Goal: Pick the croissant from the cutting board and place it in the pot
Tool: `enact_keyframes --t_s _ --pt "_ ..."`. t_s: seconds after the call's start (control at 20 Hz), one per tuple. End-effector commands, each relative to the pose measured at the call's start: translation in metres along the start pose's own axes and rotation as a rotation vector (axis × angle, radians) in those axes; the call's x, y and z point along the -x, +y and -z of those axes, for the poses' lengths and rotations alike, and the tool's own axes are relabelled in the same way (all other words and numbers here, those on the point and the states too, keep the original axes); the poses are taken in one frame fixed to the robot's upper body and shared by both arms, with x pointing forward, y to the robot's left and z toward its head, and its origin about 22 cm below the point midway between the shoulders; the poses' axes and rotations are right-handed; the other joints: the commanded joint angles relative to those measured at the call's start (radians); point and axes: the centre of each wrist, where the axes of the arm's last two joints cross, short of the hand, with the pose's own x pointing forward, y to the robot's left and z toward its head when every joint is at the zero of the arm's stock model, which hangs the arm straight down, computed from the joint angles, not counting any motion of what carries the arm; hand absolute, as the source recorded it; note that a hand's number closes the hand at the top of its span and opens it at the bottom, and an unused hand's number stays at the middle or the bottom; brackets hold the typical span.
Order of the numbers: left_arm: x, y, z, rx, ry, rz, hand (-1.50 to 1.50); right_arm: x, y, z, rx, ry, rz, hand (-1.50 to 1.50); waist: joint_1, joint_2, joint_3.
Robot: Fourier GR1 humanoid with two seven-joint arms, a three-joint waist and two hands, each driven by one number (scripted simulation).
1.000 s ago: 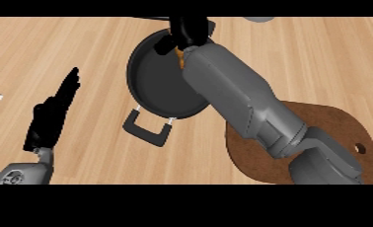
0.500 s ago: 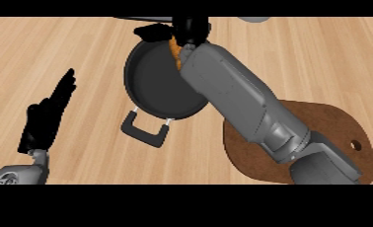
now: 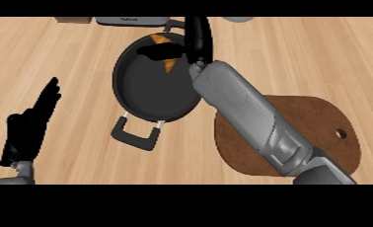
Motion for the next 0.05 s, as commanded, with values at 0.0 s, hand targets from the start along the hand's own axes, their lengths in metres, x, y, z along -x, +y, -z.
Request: enact_keyframes --t_s 0.0 --pt "0.0068 0.0077 -0.0059 -0.037 0.027 0.000 0.00 0.0133 -0.0068 -0.0234 -0.024 0.003 0.046 -1.50 -0.044 -0.012 0.000"
